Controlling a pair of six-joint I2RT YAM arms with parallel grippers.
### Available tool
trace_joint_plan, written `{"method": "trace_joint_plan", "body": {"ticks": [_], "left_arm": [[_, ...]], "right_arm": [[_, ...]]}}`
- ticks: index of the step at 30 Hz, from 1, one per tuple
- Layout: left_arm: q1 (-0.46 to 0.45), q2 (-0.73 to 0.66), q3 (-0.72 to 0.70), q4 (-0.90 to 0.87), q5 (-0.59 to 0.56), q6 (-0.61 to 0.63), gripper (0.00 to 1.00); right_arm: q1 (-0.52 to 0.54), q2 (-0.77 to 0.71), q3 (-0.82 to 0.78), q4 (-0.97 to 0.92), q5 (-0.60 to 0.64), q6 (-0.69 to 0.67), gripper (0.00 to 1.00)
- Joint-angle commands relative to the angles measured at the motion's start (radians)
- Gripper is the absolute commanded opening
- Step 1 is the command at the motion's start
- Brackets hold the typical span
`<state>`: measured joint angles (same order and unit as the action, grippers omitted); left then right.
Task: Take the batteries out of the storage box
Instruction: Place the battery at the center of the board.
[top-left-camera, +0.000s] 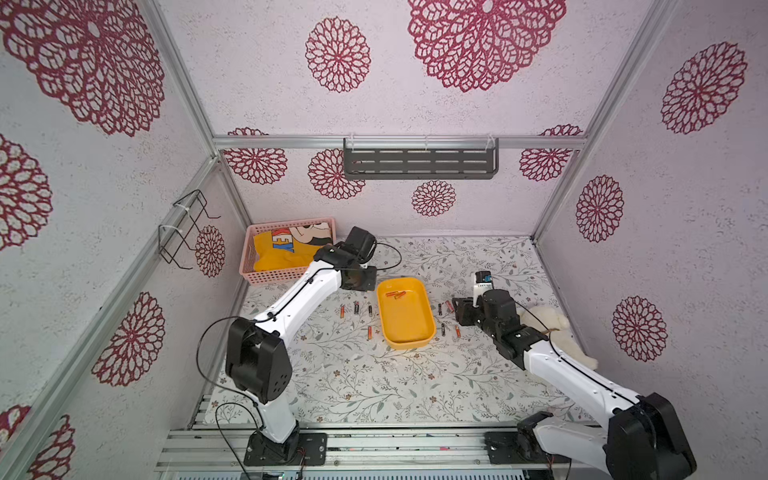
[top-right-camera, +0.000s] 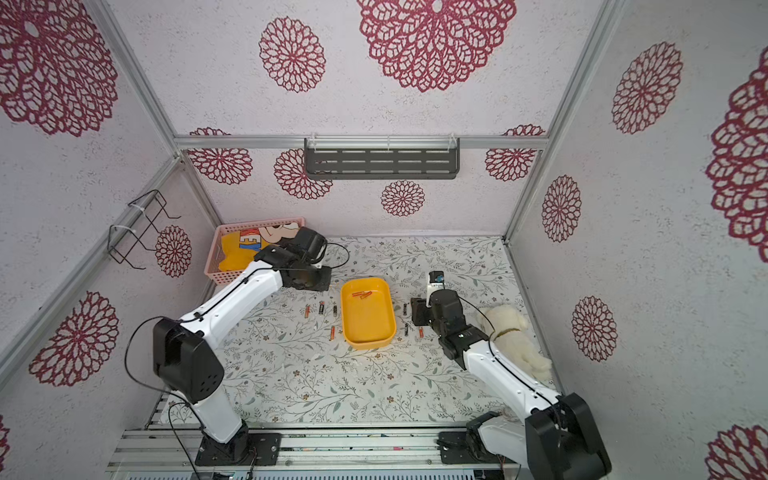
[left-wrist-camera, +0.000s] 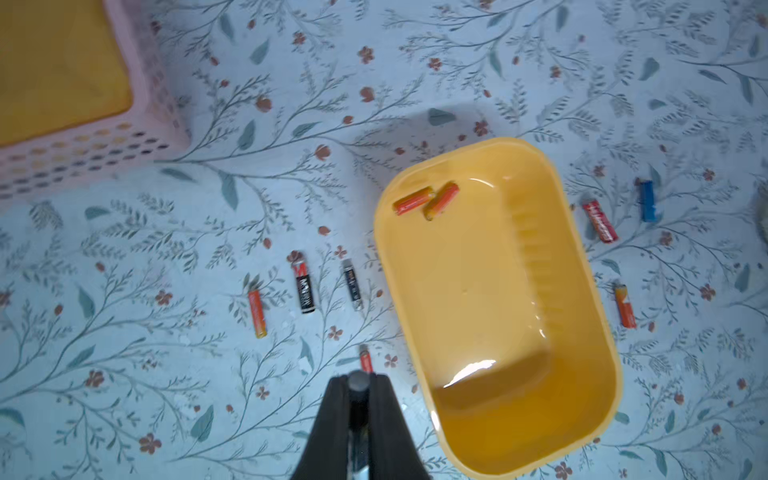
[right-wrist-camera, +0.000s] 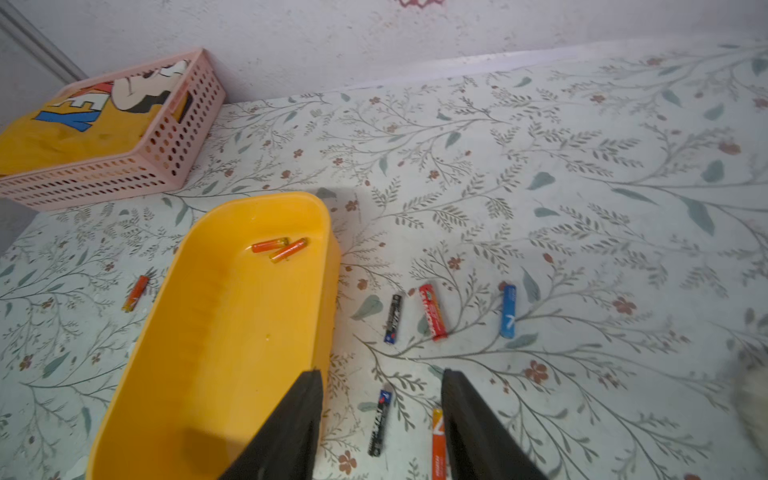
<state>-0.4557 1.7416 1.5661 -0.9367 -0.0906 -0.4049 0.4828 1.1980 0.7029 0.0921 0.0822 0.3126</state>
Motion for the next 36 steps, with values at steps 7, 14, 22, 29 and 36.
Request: {"method": "trace_joint_plan", "body": {"ticks": [7,14,22,29,36], "left_arm": [[0.001,-0.022,-0.316,0.146,0.032,-0.160,0.00],[0.002,0.057,-0.371,0.229,0.041,-0.190,0.00],[0.002,0.112,-0.381,0.247,0.033,-0.191,0.02],[-0.002,0.164,-0.374,0.247,0.029,-0.187,0.07],[-0.002,0.157,-0.365,0.226,-0.007,-0.173,0.32]], "right_arm": [[0.079,0.179,0.182,-0.058,-0.029,-0.030,0.52],[0.136,0.318,0.338,-0.161,-0.011,-0.010,0.50],[0.148,0.374,0.385,-0.192,0.007,0.005,0.49],[0.149,0.403,0.405,-0.197,-0.007,0.017,0.49],[0.162,0.441,0.454,-0.225,-0.024,0.044,0.50]]}}
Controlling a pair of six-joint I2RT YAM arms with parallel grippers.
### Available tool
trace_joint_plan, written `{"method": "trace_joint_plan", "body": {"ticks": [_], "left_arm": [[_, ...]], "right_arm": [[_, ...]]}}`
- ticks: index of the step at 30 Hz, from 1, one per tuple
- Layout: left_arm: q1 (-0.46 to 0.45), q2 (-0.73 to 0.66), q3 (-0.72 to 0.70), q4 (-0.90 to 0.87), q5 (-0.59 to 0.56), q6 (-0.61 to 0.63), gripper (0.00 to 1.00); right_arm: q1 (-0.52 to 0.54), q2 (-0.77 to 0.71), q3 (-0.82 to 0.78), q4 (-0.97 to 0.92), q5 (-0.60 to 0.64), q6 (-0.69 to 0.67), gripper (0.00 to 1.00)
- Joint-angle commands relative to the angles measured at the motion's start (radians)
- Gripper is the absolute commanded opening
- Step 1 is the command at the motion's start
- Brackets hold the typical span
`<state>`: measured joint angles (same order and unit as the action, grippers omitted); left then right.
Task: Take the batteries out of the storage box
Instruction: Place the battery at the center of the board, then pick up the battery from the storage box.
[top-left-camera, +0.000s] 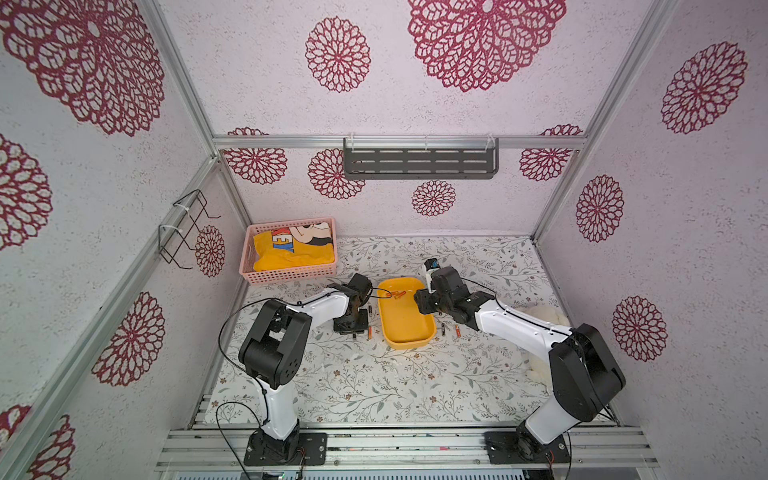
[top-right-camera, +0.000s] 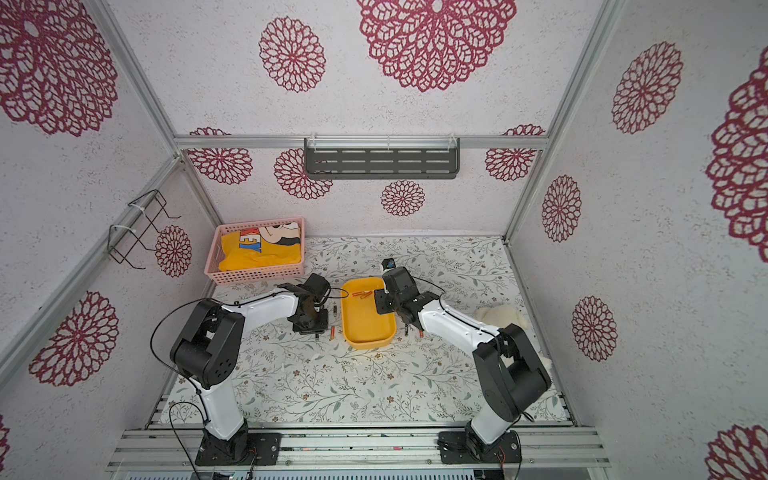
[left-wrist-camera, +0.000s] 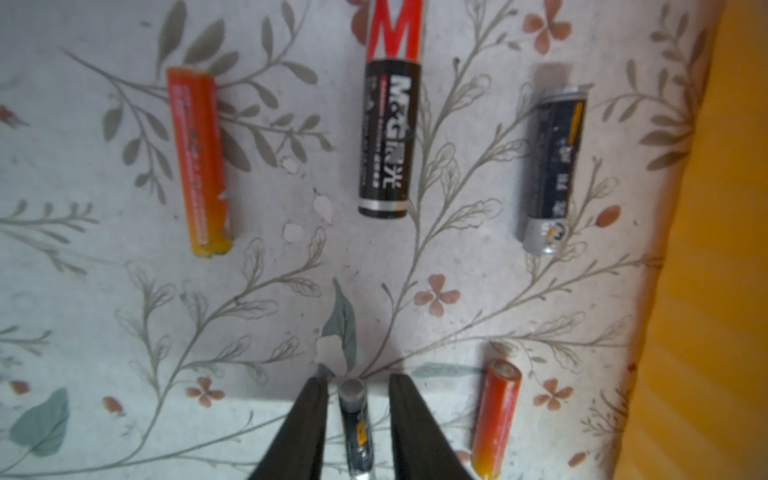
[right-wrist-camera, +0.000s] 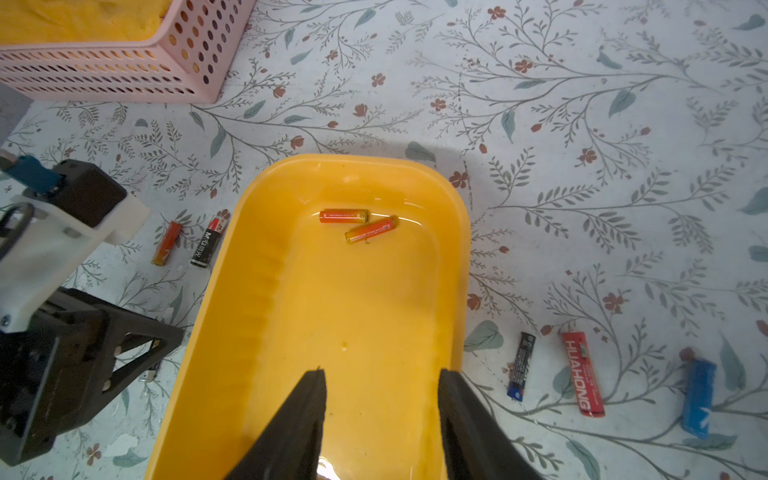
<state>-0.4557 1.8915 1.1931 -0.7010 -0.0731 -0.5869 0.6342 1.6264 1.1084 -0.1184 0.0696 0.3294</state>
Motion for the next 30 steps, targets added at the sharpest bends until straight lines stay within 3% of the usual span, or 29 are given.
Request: {"method": "trace_joint_plan", "body": {"ticks": [1,6,12,18,23,26,30], "left_arm": [[-0.002,0.003,0.011,-0.013,-0.026,0.007,0.33],[-0.005,-0.042,0.035,-0.044,-0.045,-0.003,0.41],[-0.022,-0.123,0.075,-0.079,-0.001,-0.027,0.46],[-0.063,-0.267,0.088,-0.085,-0.083,0.009,0.50],[-0.066,-0.428,-0.002,0.138,-0.048,0.033,0.54],[-0.068,-0.520,-0.127,0.319,-0.052,0.058,0.55],[-0.073,-0.626,-0.260,0.424,-0.055,0.077,0.55]], "right_arm": [[0.014,0.026,0.063,-0.019,-0.015,0.033,0.49],[0.020,0.111,0.162,-0.095,-0.009,0.089,0.48],[0.021,0.177,0.184,-0.058,-0.015,0.187,0.47],[0.021,0.217,0.199,-0.018,0.070,0.225,0.45],[0.030,0.265,0.236,-0.022,0.075,0.284,0.43],[0.030,0.296,0.254,-0.007,0.100,0.310,0.43],[0.029,0.333,0.272,-0.008,0.147,0.308,0.44]]}}
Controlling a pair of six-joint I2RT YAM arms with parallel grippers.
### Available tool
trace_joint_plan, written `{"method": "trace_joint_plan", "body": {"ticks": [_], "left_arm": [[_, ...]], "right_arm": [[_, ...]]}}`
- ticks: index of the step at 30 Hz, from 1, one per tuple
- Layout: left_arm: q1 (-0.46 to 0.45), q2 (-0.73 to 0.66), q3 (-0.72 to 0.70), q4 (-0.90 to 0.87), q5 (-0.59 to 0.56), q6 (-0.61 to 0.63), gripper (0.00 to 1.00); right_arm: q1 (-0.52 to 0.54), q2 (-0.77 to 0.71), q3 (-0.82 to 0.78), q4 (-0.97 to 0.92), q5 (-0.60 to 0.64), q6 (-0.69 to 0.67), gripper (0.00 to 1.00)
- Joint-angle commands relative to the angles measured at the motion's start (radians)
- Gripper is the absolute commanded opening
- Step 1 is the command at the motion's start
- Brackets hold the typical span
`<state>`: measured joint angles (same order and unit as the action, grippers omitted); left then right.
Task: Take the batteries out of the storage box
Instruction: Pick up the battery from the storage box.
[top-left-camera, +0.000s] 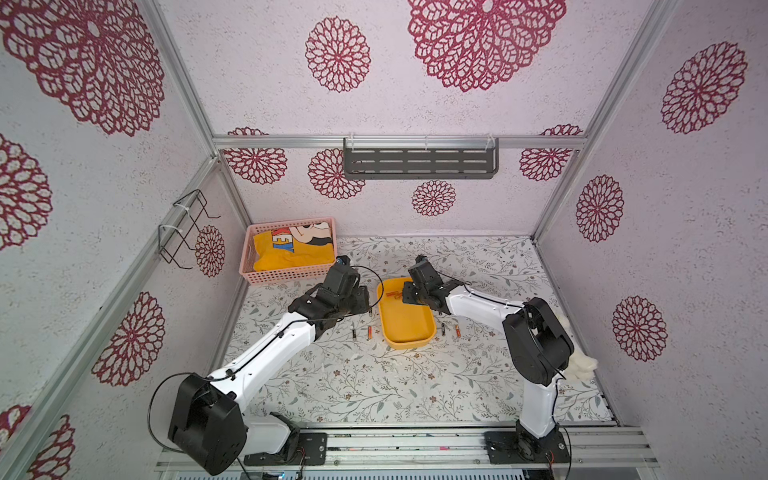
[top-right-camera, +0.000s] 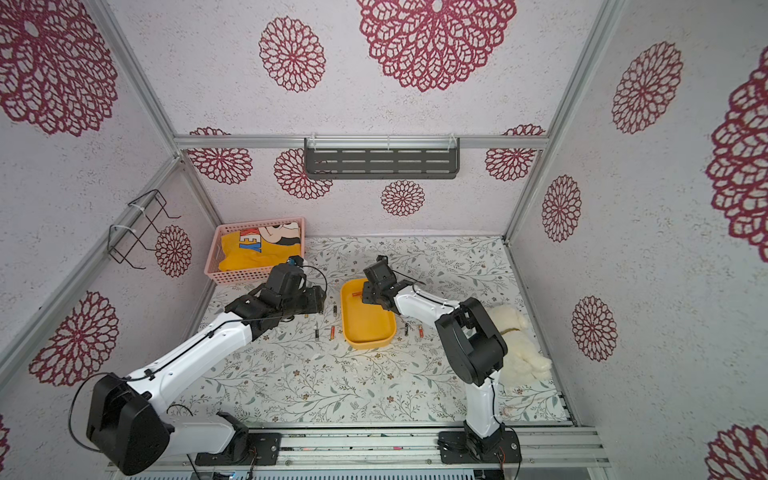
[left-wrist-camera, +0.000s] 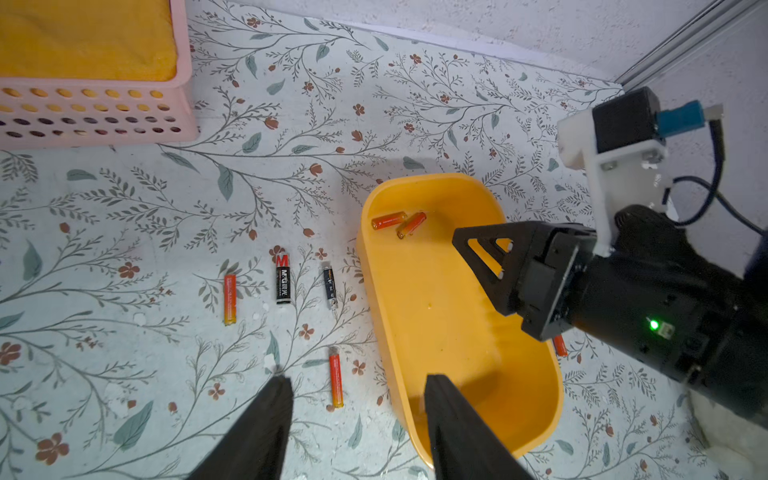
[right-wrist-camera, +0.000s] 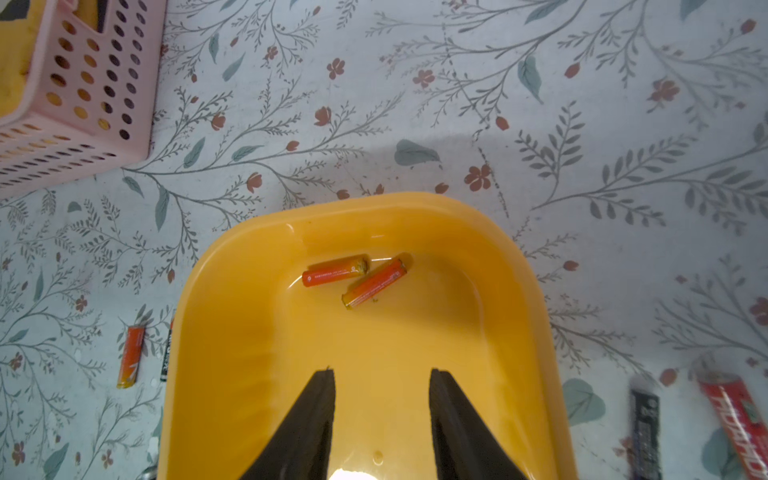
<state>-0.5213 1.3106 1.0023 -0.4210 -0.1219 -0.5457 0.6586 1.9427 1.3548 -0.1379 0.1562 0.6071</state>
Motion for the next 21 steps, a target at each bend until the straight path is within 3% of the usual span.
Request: {"method": "trace_joint_plan", "body": {"ticks": [1,11,21], "left_arm": [[-0.006,-0.068,-0.111,0.178,-0.006,0.047,0.56],[-0.006,-0.143,-0.195,0.175,-0.061,0.096,0.57],[-0.006,-0.150,-0.205,0.142,-0.088,0.091,0.58]], "right_arm": [[0.001,0.036,0.047,-0.003,0.059,0.026,0.44],[0.004,0.191,0.260,-0.123,0.037,0.054,0.43],[0.004,0.269,0.322,-0.168,0.040,0.094,0.42]]}}
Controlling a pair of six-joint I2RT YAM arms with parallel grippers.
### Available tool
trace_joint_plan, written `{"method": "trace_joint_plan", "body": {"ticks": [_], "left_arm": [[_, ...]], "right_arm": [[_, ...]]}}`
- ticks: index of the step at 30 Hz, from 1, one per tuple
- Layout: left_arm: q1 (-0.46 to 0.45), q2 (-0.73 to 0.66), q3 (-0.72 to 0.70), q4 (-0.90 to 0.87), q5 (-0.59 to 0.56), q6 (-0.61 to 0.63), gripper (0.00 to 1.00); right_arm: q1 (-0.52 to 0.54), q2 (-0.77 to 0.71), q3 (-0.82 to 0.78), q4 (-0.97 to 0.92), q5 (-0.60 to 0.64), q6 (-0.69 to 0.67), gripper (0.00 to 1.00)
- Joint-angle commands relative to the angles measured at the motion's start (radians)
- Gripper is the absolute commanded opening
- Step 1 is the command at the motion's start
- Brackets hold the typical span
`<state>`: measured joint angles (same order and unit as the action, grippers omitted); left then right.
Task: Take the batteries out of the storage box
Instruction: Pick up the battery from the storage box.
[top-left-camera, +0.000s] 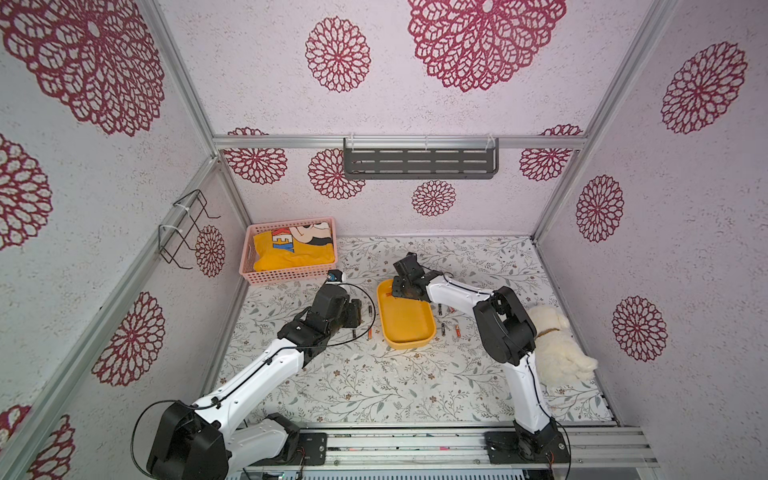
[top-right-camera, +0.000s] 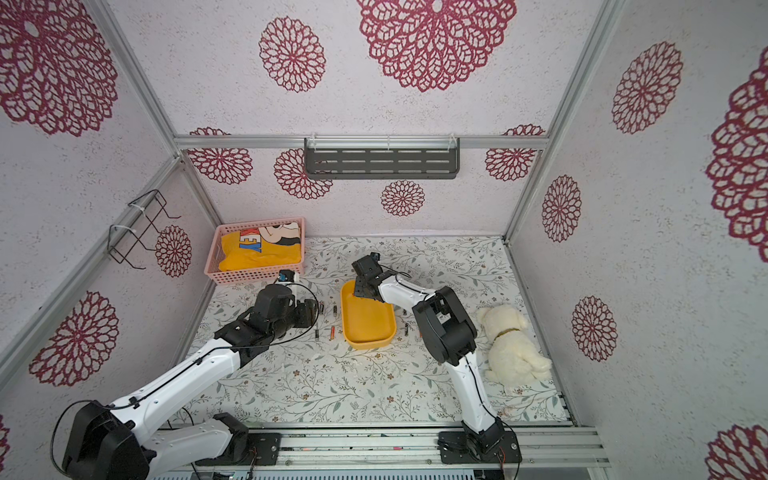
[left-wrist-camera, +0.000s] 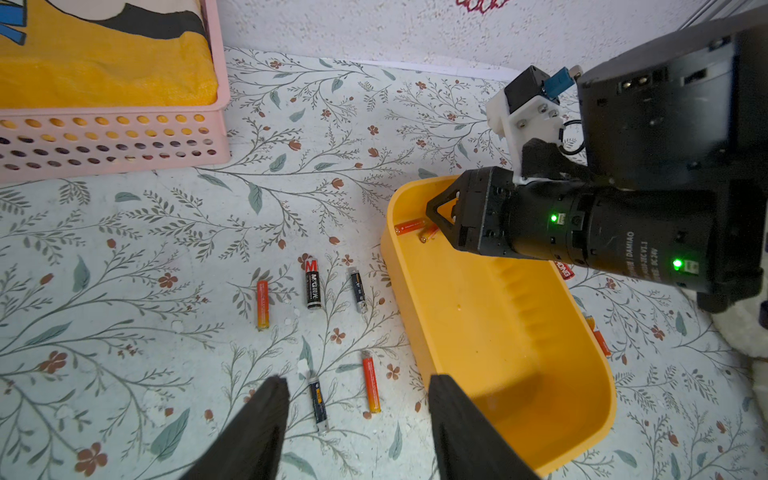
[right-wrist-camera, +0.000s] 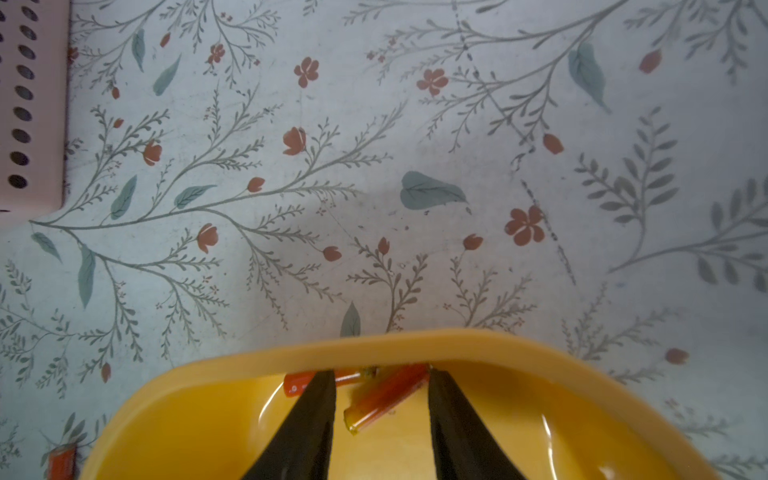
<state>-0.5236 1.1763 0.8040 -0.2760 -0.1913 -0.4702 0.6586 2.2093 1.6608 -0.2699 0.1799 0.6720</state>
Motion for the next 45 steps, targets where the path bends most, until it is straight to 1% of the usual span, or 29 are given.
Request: {"method": "trace_joint_plan", "body": {"ticks": [1,10,13,16,19,23,30,35,40,45], "left_arm": [[-0.004,-0.017,-0.006,-0.005,-0.019,0.016,0.58],[-0.004,-0.015,-0.010,-0.008,-0.031,0.011,0.59],[-0.004,0.003,-0.003,-0.005,-0.030,0.012,0.59],[-0.004,0.028,0.008,-0.009,-0.027,0.012,0.59],[-0.004,0.042,0.021,-0.015,-0.019,0.011,0.59],[-0.004,0.043,0.033,-0.026,-0.023,0.007,0.59],[-0.004,0.064,0.046,-0.029,-0.024,0.004,0.59],[-0.004,0.078,0.072,-0.042,-0.027,0.004,0.59],[-0.004,0.079,0.086,-0.048,-0.037,0.012,0.59],[-0.003,0.078,0.096,-0.048,-0.059,0.026,0.59]], "right_arm": [[0.004,0.004,0.009,-0.029,0.019,0.030,0.42],[0.004,0.054,0.031,-0.043,0.011,0.037,0.40],[0.003,0.058,0.029,-0.043,0.012,0.039,0.38],[0.003,0.067,0.033,-0.050,0.004,0.038,0.31],[0.003,0.061,0.030,-0.063,0.002,0.037,0.23],[0.003,0.026,-0.012,-0.056,0.005,0.028,0.12],[0.004,-0.032,-0.083,-0.051,-0.041,0.005,0.00],[0.003,-0.090,-0.101,-0.038,-0.094,-0.018,0.00],[-0.006,-0.164,-0.115,-0.004,-0.201,-0.037,0.00],[-0.011,-0.236,-0.148,0.030,-0.247,-0.052,0.00]]}}
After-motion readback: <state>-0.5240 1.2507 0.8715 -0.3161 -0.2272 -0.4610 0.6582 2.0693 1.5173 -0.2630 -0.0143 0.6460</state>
